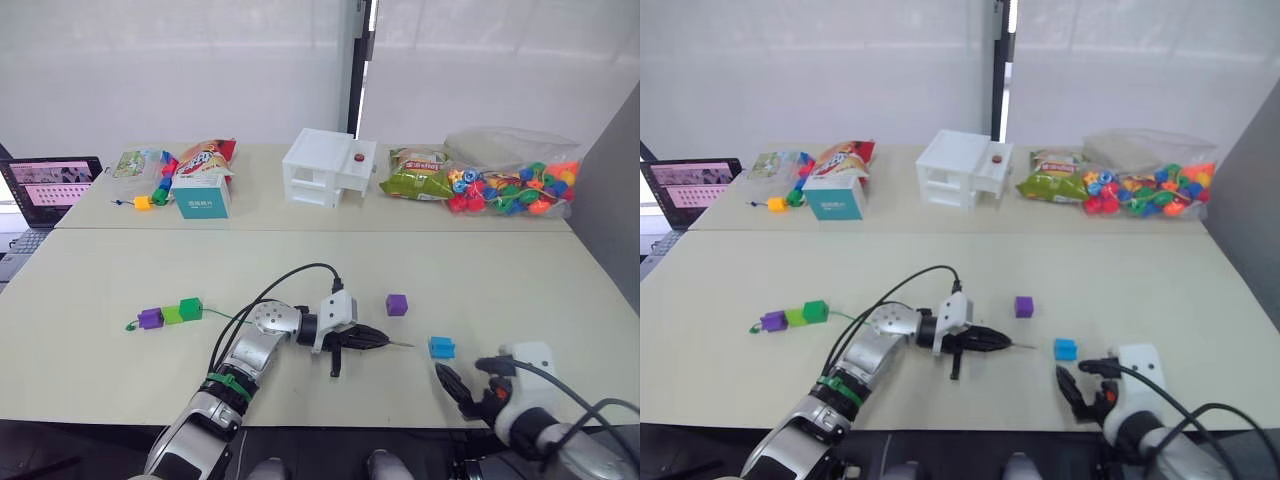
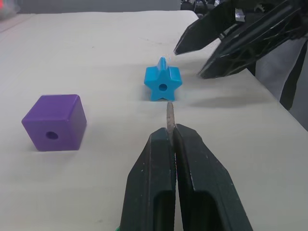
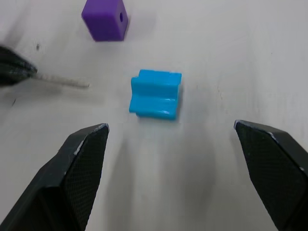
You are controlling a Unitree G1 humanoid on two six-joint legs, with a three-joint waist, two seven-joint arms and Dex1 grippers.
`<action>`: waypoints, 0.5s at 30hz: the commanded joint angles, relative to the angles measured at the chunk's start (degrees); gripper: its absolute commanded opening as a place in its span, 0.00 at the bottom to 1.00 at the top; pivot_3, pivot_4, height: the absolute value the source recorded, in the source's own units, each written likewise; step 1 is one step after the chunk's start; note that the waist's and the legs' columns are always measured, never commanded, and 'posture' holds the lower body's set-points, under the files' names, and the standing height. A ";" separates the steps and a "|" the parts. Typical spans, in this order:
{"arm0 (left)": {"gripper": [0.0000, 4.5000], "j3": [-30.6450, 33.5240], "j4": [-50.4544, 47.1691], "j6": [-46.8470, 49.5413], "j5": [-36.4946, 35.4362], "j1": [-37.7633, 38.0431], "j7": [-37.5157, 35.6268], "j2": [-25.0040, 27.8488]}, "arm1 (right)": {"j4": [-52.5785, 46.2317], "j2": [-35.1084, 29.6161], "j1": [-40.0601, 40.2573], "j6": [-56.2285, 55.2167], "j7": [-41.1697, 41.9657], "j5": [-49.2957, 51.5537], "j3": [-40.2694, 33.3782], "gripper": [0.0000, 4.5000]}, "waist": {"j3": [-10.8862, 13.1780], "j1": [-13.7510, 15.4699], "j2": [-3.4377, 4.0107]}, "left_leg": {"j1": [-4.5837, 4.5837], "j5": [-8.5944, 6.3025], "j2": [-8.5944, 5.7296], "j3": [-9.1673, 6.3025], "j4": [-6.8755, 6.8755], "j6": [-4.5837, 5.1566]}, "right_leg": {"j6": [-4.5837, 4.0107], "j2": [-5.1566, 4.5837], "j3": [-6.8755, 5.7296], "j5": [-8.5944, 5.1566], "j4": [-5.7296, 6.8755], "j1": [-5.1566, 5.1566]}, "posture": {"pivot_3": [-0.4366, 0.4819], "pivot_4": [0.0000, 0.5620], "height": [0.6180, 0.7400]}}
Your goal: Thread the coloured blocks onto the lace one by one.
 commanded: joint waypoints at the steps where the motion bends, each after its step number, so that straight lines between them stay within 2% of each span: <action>1: 0.00 0.71 0.02 -1.54 -0.04 -0.12 0.72 -0.68 | -0.88 -13.88 -0.74 0.45 12.03 3.19 -3.75 0.99 | 0.00 -0.30 0.01 | 0.01 0.00 0.01 0.01 0.02 0.00 | 0.00 0.02 0.00 0.00 -0.02 0.02 | 0.48 0.27 1.00; 4: 0.00 0.61 -0.29 -1.43 0.05 0.07 1.53 -1.20 | 5.13 -31.77 0.72 -10.14 24.04 -7.32 0.17 0.99 | 0.00 -0.19 0.00 | 0.03 0.00 0.05 0.10 0.02 0.01 | 0.03 0.07 0.04 -0.02 -0.20 0.13 | 0.48 0.27 1.00; 7: 0.00 0.17 -1.38 -1.10 0.34 0.79 2.26 -1.61 | 15.69 -42.76 -6.73 -20.29 33.49 -12.11 5.44 0.99 | 0.03 -0.16 -0.05 | 0.04 0.01 0.11 0.08 0.01 0.02 | 0.04 0.12 -0.01 -0.03 -0.56 0.34 | 0.48 0.27 1.00; 11: 0.00 -0.25 -2.78 -0.36 1.07 1.63 3.48 -1.71 | 24.71 -48.93 -22.04 -28.12 42.58 -16.45 17.03 0.99 | 0.04 -0.11 -0.03 | 0.17 0.01 0.11 0.14 0.01 0.03 | 0.05 0.07 0.00 -0.02 -0.64 0.47 | 0.48 0.27 1.00; 13: 0.00 -0.46 -3.10 -0.28 1.83 1.98 4.55 -1.80 | 28.28 -48.58 -31.35 -30.68 47.13 -19.27 24.27 0.99 | 0.04 -0.03 -0.03 | 0.16 0.00 0.13 0.10 -0.01 0.03 | 0.05 0.08 -0.01 -0.02 -0.64 0.46 | 0.48 0.27 1.00; 15: 0.00 -0.52 -3.34 -0.22 2.19 2.15 5.17 -1.88 | 30.38 -47.72 -36.45 -31.62 50.03 -21.16 28.47 0.99 | 0.05 0.16 -0.03 | 0.09 0.00 0.12 0.10 0.01 0.04 | 0.05 0.06 -0.02 -0.02 -0.65 0.40 | 0.48 0.27 1.00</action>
